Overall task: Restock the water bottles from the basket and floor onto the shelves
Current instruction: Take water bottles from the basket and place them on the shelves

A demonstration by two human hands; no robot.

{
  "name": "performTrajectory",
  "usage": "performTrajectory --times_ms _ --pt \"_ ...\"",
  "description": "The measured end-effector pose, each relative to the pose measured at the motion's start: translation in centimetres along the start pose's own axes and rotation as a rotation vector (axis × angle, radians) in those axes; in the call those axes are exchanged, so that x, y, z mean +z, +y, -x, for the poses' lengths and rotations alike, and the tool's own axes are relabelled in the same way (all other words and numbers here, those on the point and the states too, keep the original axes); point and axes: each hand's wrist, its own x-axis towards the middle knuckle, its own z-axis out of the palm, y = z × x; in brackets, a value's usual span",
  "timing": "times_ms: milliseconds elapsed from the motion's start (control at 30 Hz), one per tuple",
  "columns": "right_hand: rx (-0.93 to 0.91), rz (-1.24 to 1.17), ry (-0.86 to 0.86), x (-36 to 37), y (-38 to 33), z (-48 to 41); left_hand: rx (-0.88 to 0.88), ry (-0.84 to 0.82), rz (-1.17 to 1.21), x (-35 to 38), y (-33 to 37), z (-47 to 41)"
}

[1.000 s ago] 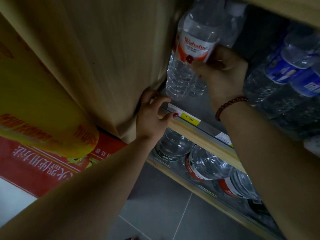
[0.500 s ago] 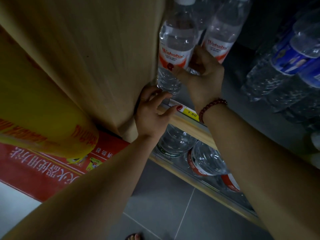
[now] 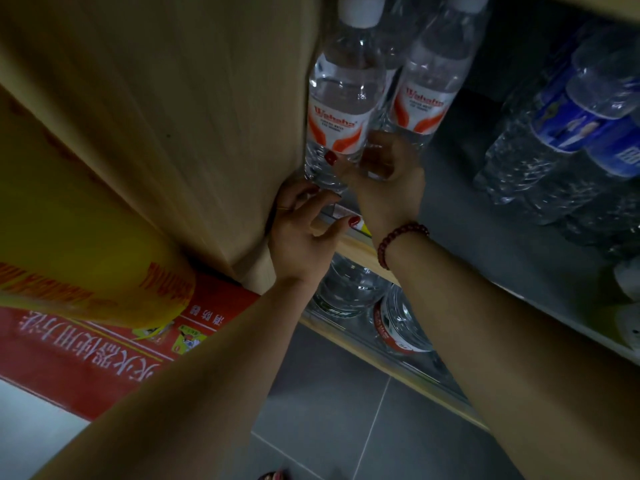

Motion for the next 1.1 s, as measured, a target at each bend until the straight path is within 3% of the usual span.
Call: performTrajectory --times_ms 333,633,800,1100 --pt "0.038 0.102 -0.091 -1.4 -0.8 1.3 -0.04 -0.058 -0.048 -0.5 0.7 -0.1" --pt "0.107 0.406 0.007 -10.1 -0.5 8.4 -0.027 -0.347 -0.159 -3.1 5.0 1.7" --pt "0.185 0.696 0.032 -17.8 0.5 14.4 0.168 -0.499 -0.229 -2.5 8.9 5.0" --pt "0.427 0.884 0.163 -30.7 3.0 27.8 0.493 -0.863 -0.224 1.8 17.5 16.5"
